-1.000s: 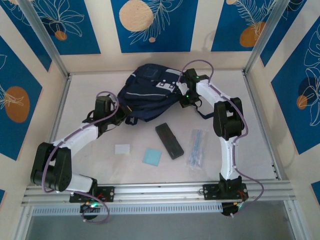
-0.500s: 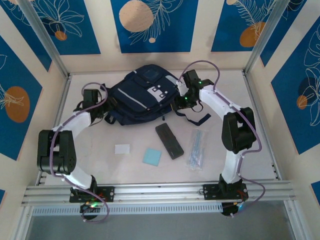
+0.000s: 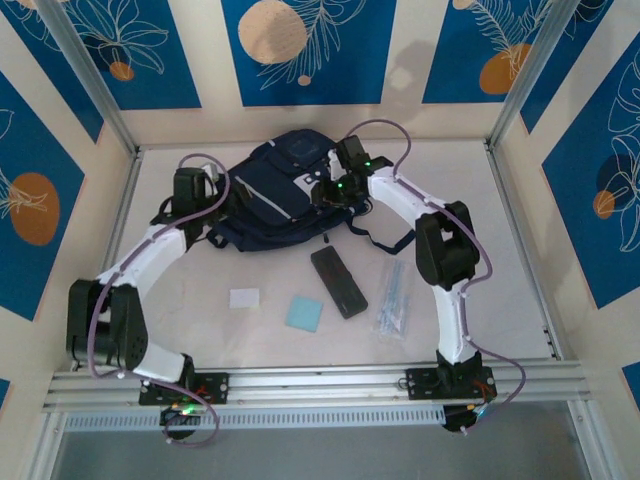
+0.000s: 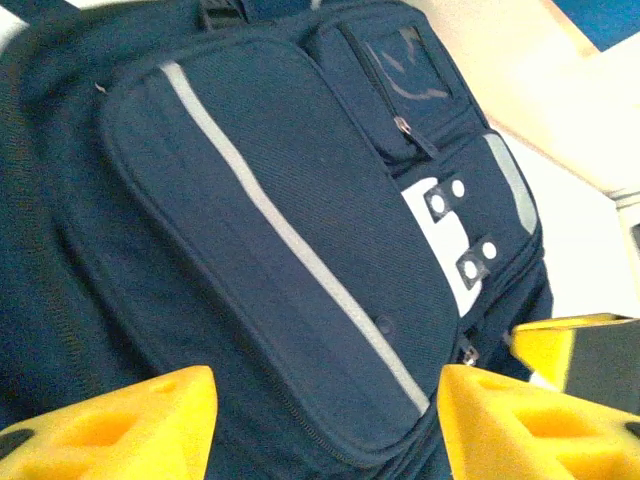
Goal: Pack the student bag
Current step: Rotate the student bag at the top-center of the table.
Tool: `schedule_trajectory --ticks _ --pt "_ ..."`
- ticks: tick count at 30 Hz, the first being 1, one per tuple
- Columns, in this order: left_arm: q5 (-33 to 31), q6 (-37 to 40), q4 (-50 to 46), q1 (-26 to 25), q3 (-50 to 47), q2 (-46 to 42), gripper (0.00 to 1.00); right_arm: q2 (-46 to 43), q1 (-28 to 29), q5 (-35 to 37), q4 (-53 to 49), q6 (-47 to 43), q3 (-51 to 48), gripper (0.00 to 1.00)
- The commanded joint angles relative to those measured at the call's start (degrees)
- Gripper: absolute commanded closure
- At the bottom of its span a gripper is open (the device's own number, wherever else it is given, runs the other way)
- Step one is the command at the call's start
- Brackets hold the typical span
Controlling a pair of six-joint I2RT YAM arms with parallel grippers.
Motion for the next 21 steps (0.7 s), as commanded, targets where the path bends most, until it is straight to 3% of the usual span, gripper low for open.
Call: schedule_trajectory --ticks 1,4,12,17,19,21 --pt "4.68 0.00 3.24 -0.56 0.15 5.53 0.52 1.79 0.59 5.09 0.72 4.29 1.44 0.56" --pt "2.24 1.21 1.01 -0.55 0.76 9.66 0.63 3.23 0.59 4.63 2.96 6.00 0.61 0.55" --pt "-0.85 0.34 4.19 -0.14 -2.92 17.44 0.65 7.25 1.74 -0.03 6.61 9.93 -0.23 0.58" --pt "-0.51 0.57 4.27 -0.04 -1.17 20.49 0.65 8.32 0.66 -0.20 8.28 13.31 -0.73 0.69" --pt "-0.51 1.00 4.35 -0.08 -0.60 21.26 0.65 8.37 0.22 -2.97 9.85 13.95 -1.09 0.80" --pt "0.45 1.32 4.41 -0.08 0.14 21.92 0.64 7.47 0.30 -6.48 11.87 13.96 -2.02 0.81"
